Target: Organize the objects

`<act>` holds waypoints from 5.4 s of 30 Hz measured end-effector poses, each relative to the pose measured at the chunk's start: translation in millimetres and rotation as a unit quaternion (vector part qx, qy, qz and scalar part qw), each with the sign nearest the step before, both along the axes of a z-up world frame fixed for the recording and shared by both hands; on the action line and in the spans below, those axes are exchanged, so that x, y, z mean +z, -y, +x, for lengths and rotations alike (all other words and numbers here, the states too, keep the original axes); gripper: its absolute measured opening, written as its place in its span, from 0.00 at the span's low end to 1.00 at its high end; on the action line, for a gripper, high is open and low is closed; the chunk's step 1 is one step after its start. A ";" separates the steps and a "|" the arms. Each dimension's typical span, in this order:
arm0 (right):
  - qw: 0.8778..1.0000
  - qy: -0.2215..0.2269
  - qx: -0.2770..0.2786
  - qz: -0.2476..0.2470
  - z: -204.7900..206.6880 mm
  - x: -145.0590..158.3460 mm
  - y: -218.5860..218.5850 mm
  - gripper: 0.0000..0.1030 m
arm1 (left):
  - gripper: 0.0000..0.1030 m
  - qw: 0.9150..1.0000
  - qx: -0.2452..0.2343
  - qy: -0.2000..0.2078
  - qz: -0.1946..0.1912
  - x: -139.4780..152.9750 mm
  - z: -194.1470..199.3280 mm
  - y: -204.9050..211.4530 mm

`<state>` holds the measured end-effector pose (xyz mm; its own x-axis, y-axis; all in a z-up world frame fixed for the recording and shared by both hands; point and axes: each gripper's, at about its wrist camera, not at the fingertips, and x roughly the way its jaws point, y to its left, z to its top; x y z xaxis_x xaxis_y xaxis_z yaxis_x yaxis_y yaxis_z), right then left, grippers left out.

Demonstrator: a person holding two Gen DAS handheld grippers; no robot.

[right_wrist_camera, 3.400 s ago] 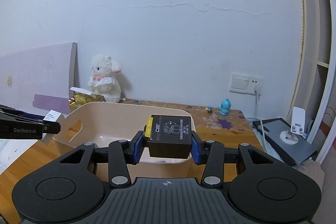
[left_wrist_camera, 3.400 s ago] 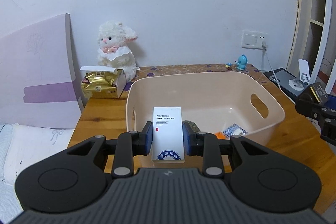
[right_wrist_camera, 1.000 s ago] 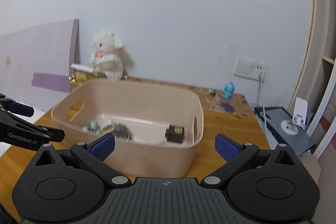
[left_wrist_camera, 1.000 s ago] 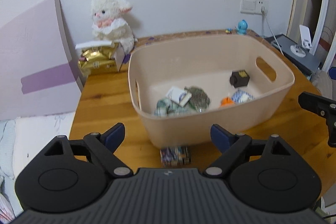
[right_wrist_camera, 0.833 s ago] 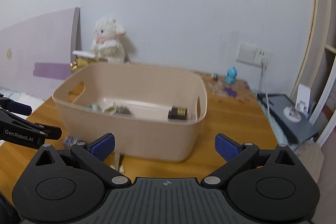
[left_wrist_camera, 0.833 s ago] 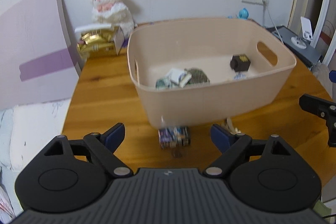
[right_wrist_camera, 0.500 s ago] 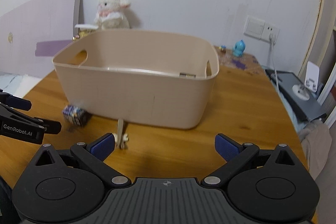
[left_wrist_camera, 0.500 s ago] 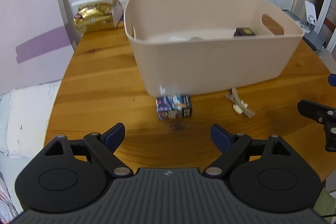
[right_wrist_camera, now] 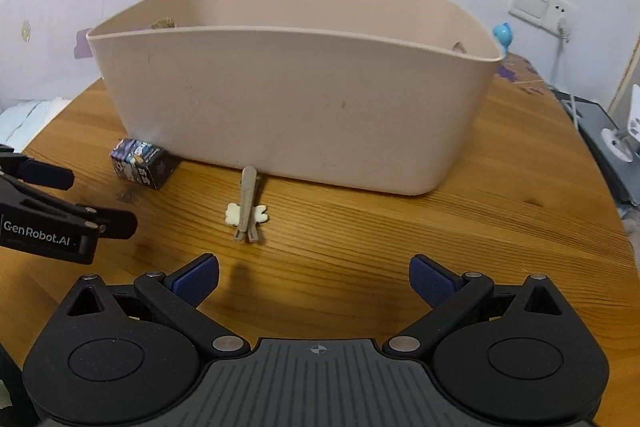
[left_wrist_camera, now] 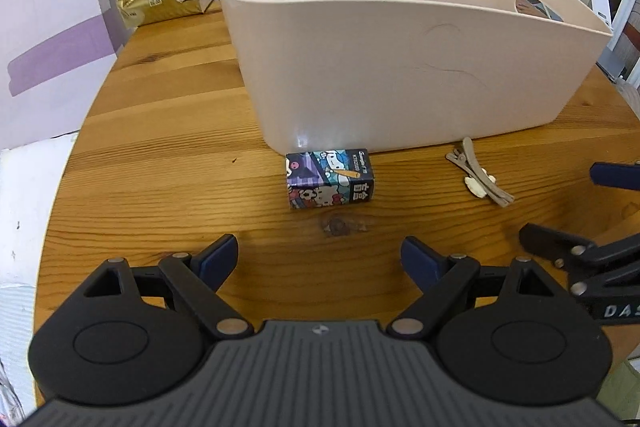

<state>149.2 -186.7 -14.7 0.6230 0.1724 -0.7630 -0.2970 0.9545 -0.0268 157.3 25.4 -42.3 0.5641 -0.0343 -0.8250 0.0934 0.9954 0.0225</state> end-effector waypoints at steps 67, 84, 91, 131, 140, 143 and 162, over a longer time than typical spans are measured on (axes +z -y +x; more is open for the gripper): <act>0.988 0.140 0.003 0.070 -47.8 78.5 22.5 0.08 | 0.51 0.991 -0.012 0.134 0.003 66.8 -52.1 6.5; 0.972 0.215 -0.044 0.087 -13.3 131.2 56.4 0.08 | 0.51 0.980 -0.024 0.195 0.001 121.0 -12.4 30.6; 0.970 0.220 -0.056 0.091 25.0 133.5 57.8 0.08 | 0.51 0.982 -0.023 0.188 0.013 116.8 33.8 37.7; 0.991 0.122 -0.040 0.040 101.4 95.8 25.9 0.59 | 0.81 0.994 -0.017 0.104 0.033 82.2 96.6 43.9; 0.984 0.167 -0.045 0.051 51.0 125.7 26.3 0.64 | 0.83 0.989 -0.003 0.143 0.027 112.5 54.8 38.3; 0.981 0.178 -0.045 0.054 33.3 134.0 25.3 0.66 | 0.83 0.988 0.002 0.153 0.024 120.4 38.0 35.9; 0.979 0.190 -0.046 0.063 -58.4 144.8 29.3 0.71 | 0.88 0.979 0.014 0.205 0.009 137.6 -66.6 28.2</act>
<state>90.8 -216.0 130.1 0.8747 0.1800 -0.4500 -0.2005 0.9797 0.0021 90.7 -2.8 95.3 0.8478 -0.0027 -0.5303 0.0464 0.9965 0.0692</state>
